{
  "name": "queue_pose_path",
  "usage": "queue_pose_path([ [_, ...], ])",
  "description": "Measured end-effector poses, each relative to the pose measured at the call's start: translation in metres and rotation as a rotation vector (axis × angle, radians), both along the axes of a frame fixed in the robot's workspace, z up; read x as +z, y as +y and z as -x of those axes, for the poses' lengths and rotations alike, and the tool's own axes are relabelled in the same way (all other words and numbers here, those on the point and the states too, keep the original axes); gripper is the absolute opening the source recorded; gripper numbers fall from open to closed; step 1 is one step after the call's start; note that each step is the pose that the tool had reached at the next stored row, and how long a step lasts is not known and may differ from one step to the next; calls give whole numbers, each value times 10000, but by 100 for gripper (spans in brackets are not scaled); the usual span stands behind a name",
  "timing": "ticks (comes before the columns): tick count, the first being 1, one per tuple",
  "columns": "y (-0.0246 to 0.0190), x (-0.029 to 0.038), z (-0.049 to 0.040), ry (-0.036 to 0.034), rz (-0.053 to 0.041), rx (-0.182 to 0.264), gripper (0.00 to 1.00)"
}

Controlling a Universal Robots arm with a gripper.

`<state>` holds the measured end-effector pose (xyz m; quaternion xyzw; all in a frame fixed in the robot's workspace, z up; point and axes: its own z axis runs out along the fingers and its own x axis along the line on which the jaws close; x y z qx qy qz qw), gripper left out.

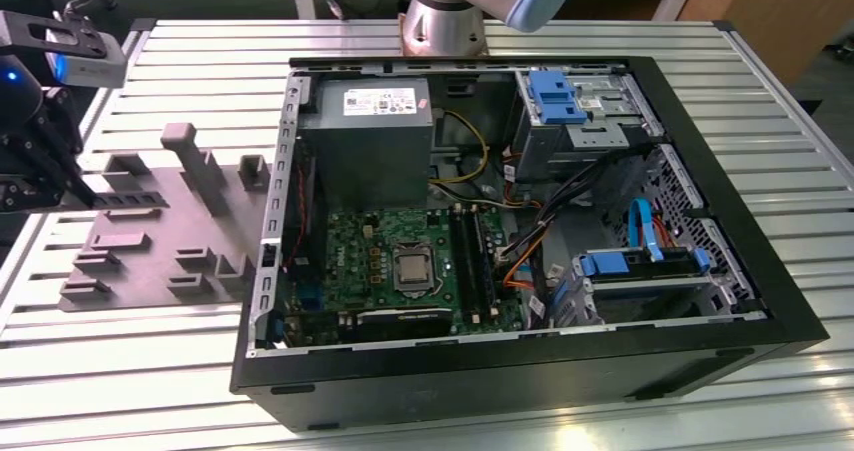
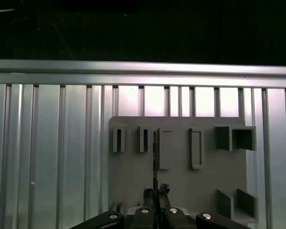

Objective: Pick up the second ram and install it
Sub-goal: 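Pick up the second ram and move it above second insertion slot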

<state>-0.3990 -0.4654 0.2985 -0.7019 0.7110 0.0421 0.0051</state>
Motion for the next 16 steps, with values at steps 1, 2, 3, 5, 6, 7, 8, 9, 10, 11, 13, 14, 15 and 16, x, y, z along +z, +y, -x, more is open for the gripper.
queue_pose_path([
  [1, 0, 9, 0, 0, 0, 0, 14],
  [2, 0, 17, 0, -1, -1, 0, 14],
  [3, 0, 25, 0, -1, -1, 0, 14],
  [5, 0, 44, 0, 0, 0, 0, 14],
  [6, 0, 52, 0, -1, 0, 0, 14],
  [7, 0, 62, 0, -1, -1, 0, 14],
  [8, 0, 72, 0, 0, 0, -1, 14],
  [9, 0, 81, 0, -1, 0, 0, 14],
  [10, 0, 90, 0, -1, -1, 0, 14],
  [11, 0, 99, 0, -1, -1, 0, 14],
  [13, 0, 117, 0, -1, 0, 0, 14],
  [14, 0, 125, 0, -1, -1, 0, 14],
  [15, 0, 134, 0, -1, 0, 0, 14],
  [16, 0, 142, 0, -1, -1, 0, 14],
])
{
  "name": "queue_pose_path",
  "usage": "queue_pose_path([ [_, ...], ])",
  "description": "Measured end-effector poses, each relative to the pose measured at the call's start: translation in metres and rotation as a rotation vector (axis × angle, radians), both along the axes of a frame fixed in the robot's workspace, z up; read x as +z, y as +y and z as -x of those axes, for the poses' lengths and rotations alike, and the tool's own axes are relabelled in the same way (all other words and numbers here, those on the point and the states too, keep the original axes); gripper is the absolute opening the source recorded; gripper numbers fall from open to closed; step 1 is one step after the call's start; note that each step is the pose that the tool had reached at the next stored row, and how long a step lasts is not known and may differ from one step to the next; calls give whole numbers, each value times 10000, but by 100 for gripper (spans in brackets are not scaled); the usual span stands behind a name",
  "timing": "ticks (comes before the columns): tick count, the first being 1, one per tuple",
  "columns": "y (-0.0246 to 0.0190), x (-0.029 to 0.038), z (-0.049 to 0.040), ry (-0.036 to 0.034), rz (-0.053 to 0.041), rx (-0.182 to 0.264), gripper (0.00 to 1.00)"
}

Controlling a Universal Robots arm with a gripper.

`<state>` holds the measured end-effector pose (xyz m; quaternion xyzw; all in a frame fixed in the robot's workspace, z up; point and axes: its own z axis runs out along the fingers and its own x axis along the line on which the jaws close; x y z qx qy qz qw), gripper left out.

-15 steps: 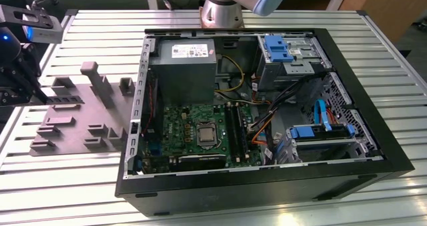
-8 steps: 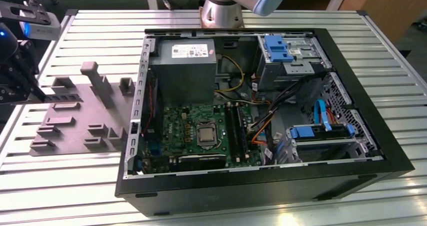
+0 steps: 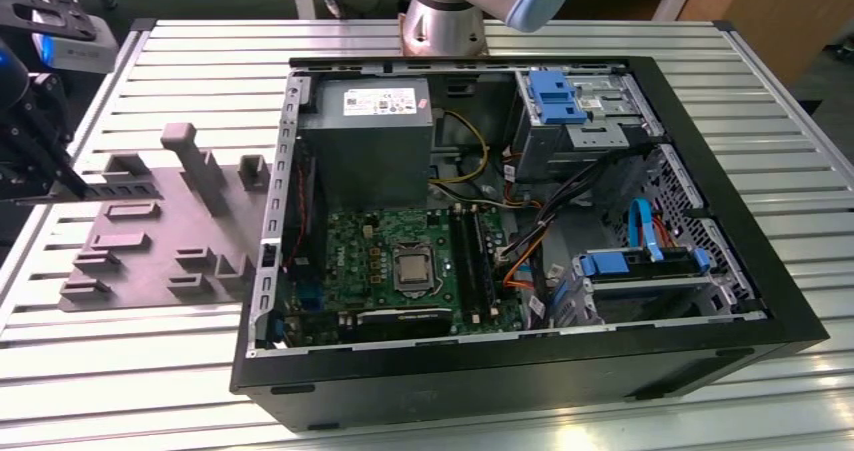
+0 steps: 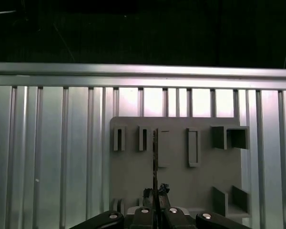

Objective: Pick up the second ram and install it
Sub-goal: 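Pick up the second ram and move it above second insertion slot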

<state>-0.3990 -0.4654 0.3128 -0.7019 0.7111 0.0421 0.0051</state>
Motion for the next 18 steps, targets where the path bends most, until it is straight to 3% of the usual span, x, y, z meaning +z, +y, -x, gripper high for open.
queue_pose_path([
  [11, 0, 95, 0, 0, 0, 0, 14],
  [18, 0, 195, 0, 1, 1, 0, 14],
])
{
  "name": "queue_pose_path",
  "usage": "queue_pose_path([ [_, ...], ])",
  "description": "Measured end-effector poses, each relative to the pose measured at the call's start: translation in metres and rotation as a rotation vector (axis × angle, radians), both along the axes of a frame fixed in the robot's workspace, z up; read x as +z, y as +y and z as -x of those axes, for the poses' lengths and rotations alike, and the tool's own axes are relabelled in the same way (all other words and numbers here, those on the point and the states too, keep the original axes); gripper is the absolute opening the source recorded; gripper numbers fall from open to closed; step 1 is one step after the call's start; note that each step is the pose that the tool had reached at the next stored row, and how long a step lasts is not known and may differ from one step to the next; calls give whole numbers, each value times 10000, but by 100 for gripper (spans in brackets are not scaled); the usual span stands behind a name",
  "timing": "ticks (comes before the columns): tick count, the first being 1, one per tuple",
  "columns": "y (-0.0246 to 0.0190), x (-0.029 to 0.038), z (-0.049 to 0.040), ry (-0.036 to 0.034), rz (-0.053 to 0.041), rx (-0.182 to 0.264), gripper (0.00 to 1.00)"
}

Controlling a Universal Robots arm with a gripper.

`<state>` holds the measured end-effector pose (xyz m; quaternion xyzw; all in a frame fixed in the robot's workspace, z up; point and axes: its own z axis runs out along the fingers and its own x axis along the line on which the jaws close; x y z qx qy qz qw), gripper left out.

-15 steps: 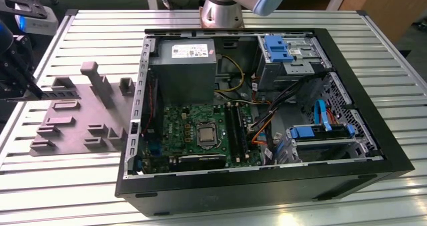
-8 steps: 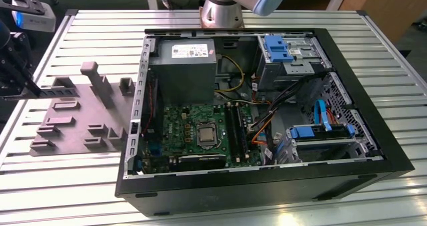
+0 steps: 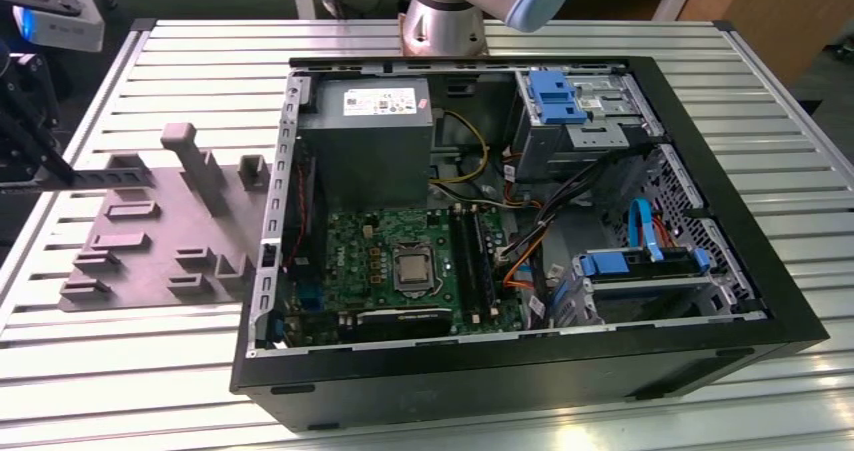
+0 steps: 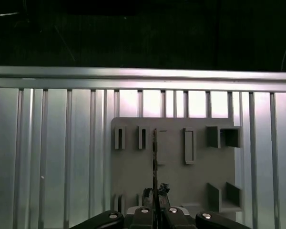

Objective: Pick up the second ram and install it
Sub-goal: 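Pick up the second ram and move it above second insertion slot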

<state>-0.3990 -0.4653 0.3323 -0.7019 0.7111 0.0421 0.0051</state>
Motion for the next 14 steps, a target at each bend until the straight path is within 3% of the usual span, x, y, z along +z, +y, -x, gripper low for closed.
queue_pose_path([
  [14, 0, 258, 0, 0, 0, 0, 14],
])
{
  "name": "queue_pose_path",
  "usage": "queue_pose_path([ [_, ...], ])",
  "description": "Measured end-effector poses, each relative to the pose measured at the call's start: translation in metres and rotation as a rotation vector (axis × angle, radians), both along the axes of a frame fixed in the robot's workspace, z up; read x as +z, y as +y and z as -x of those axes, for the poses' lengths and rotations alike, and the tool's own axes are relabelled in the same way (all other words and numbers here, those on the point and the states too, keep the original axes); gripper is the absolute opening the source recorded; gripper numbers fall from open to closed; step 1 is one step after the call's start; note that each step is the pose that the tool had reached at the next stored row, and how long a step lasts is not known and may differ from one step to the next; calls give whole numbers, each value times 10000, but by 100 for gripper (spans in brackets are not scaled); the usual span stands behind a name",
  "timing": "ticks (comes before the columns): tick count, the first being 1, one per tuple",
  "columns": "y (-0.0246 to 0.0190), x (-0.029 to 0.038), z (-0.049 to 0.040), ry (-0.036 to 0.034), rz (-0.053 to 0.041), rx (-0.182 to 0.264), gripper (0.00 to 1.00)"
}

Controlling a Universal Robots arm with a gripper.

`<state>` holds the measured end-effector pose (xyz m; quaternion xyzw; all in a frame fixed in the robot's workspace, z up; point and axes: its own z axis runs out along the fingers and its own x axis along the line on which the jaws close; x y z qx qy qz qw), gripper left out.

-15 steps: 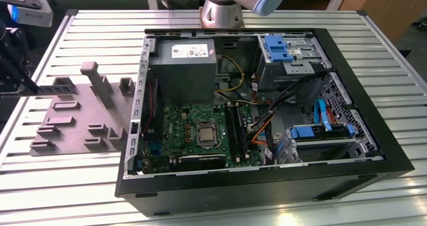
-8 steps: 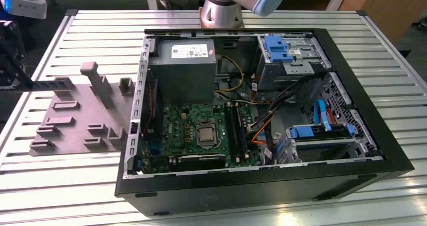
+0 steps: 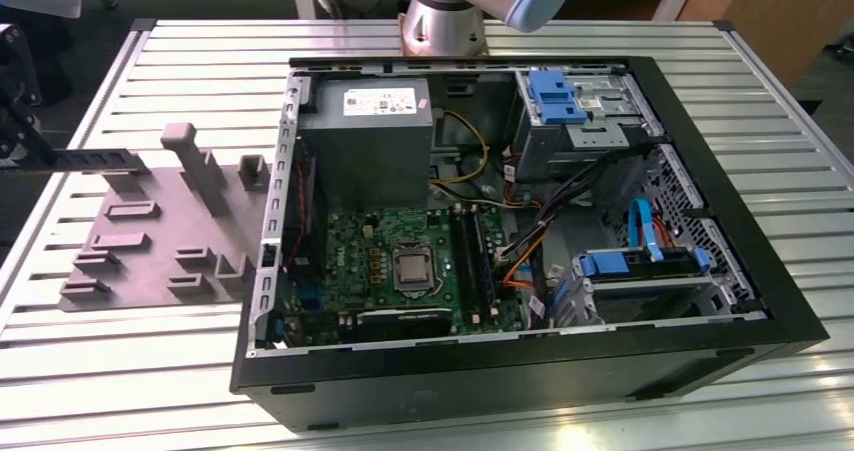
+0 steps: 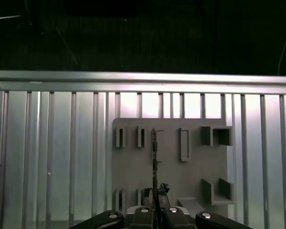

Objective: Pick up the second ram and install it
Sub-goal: 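Pick up the second ram and move it above second insertion slot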

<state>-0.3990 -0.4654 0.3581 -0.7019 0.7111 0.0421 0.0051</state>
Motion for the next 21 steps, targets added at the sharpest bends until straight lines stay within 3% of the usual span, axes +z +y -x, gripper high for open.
queue_pose_path([
  [21, -1, 384, -1, 1, 0, 1, 14],
])
